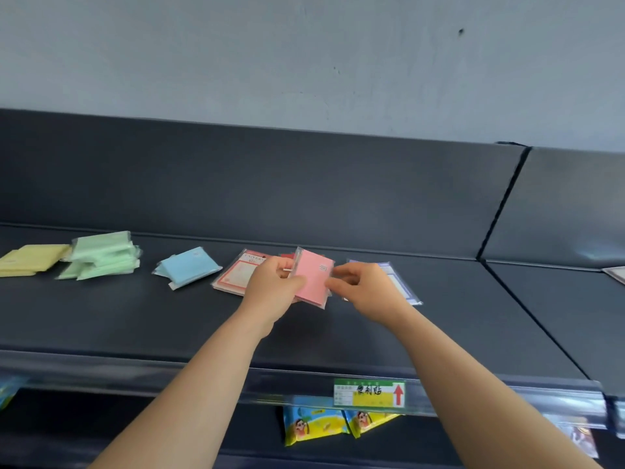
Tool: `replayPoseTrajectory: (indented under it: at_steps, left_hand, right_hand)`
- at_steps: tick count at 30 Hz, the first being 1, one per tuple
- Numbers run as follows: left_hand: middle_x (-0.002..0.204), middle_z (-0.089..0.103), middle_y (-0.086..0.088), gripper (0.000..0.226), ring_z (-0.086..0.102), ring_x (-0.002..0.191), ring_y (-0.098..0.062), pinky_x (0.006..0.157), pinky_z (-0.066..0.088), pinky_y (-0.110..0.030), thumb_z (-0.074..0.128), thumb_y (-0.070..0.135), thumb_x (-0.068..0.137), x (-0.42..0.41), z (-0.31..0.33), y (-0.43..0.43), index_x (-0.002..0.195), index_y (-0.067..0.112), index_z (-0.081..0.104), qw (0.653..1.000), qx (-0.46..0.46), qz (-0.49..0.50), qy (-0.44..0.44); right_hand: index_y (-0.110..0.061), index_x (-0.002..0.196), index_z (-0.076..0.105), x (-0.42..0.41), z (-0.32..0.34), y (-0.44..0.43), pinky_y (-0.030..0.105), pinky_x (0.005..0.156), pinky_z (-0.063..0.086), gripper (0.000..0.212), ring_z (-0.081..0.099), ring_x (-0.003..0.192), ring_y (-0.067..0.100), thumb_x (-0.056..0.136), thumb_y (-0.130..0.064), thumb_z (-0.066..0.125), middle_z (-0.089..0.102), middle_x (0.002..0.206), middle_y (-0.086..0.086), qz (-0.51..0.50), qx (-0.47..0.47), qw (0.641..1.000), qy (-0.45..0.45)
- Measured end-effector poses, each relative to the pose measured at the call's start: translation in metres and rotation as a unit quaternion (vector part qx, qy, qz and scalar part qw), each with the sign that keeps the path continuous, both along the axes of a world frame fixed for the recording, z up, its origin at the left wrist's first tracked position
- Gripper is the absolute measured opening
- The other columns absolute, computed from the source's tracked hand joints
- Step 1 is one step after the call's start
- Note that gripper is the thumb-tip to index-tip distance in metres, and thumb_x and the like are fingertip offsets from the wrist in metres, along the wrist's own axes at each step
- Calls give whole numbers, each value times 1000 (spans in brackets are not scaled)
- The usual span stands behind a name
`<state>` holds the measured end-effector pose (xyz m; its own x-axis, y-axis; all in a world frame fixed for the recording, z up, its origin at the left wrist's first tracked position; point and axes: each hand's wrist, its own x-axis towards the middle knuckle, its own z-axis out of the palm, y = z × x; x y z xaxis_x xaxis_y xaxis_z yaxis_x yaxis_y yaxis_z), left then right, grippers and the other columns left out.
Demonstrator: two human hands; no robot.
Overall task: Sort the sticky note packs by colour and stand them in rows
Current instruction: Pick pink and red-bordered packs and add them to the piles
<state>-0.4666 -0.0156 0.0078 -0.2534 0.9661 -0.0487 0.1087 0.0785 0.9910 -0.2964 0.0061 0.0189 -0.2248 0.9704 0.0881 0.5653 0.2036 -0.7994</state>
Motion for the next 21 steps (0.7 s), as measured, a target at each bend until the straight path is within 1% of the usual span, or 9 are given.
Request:
replayPoseTrajectory:
  at_steps: [2,4,6,9,11,14,16,19,21]
  left_hand:
    - [110,68,-9,27,69,96,-24,80,60,-42,64,3,86,12,-3,0,110,12,59,1000,0,-1,9]
    - [110,68,-8,25,69,96,-24,79,60,-42,65,5,86,18,-5,-1,109,12,58,1000,1,9,16]
    - [109,67,-7,22,68,96,-23,77,61,-40,66,5,87,19,-5,-4,106,13,57,999,4,29,26]
    - [109,67,-7,22,67,95,-21,69,60,-31,65,7,88,10,-1,-12,109,12,59,997,14,57,56]
    - [112,66,-5,21,66,98,-19,67,58,-26,62,6,91,0,2,-18,110,13,60,995,16,65,77]
    - [115,63,-4,32,64,102,-18,71,57,-24,57,2,92,-22,5,-29,123,11,59,992,4,71,102]
    - [109,65,-5,35,66,96,-18,72,58,-23,55,-1,92,-38,5,-36,125,9,59,991,-3,73,110]
    - [103,68,-7,38,68,88,-15,67,57,-17,56,-1,90,-60,3,-39,127,9,60,990,-9,74,122]
    - [101,68,-6,40,69,86,-14,69,58,-19,58,0,89,-69,1,-37,128,9,60,989,-9,72,131]
  right_hand:
    - [-11,122,63,7,0,2,33,84,54,37,67,85,13,89,-27,67,72,93,0,12,-11,1000,-3]
    - [-11,121,63,12,-1,6,38,85,55,36,69,88,19,88,-25,67,73,93,3,21,-21,1000,-3]
    - [-12,118,64,11,-2,10,36,76,55,31,68,82,20,89,-22,66,73,88,4,41,-21,999,-8]
    - [-15,109,66,2,-1,14,29,60,48,22,61,69,15,88,-20,66,71,79,3,65,-9,998,-7]
    - [-19,104,64,-9,-3,16,31,62,49,16,61,68,15,88,-19,66,72,78,4,76,-15,997,7]
    - [-13,111,64,-34,-5,17,36,70,54,24,66,69,18,87,-19,66,72,78,3,89,-15,996,19]
    - [-13,112,65,-52,-6,15,37,74,57,26,69,75,21,87,-18,65,73,80,2,99,-5,995,24]
    - [-19,97,64,-75,-6,10,43,79,56,11,70,79,28,88,-12,63,67,76,-2,105,12,993,43]
    - [-24,93,62,-85,-6,6,47,82,55,16,69,82,30,87,-10,63,64,75,-4,97,18,994,50]
